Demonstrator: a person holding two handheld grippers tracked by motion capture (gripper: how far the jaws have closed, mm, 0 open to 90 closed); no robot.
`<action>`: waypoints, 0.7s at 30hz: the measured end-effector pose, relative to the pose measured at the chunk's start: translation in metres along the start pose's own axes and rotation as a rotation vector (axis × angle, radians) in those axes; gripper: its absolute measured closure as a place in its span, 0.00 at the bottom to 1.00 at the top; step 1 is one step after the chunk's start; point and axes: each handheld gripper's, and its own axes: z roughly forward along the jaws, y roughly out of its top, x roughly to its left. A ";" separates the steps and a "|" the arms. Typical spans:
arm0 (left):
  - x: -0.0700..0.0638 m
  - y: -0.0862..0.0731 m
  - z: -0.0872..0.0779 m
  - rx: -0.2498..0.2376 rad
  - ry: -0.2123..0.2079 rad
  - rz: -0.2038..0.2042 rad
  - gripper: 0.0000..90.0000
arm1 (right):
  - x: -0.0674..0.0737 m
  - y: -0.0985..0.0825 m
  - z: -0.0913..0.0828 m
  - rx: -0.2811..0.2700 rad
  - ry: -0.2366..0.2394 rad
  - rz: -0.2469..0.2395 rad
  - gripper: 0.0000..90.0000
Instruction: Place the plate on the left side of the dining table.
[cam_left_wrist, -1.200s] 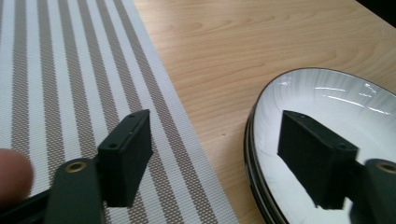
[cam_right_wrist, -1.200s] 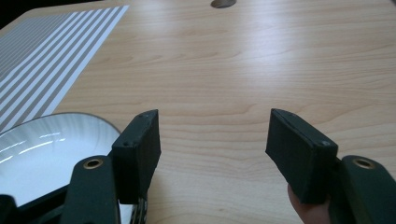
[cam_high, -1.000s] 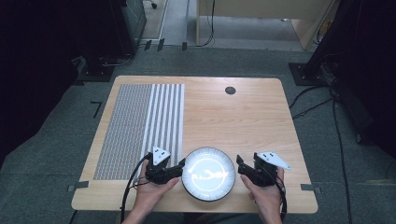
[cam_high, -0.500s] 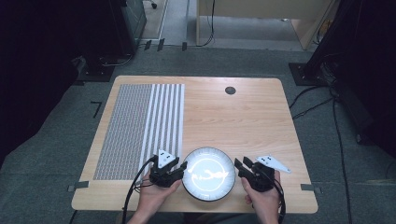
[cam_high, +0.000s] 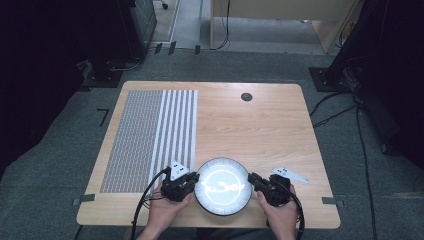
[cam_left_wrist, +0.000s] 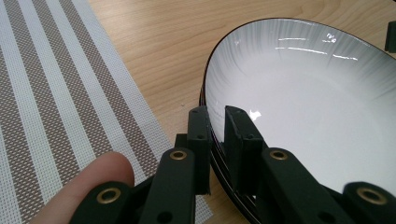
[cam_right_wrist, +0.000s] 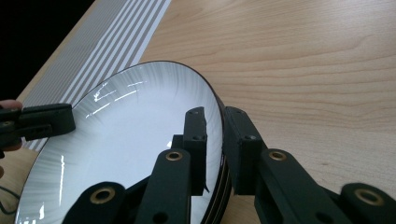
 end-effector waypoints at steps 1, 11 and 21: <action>0.000 0.000 0.000 0.001 -0.001 -0.002 0.90 | -0.002 0.000 0.000 -0.001 0.000 0.012 0.89; 0.001 0.001 0.000 -0.002 -0.009 0.007 0.92 | -0.004 0.000 0.003 0.055 -0.010 0.063 0.95; 0.000 0.000 0.001 -0.005 0.000 0.016 0.92 | -0.002 0.000 0.004 0.054 -0.030 0.059 0.98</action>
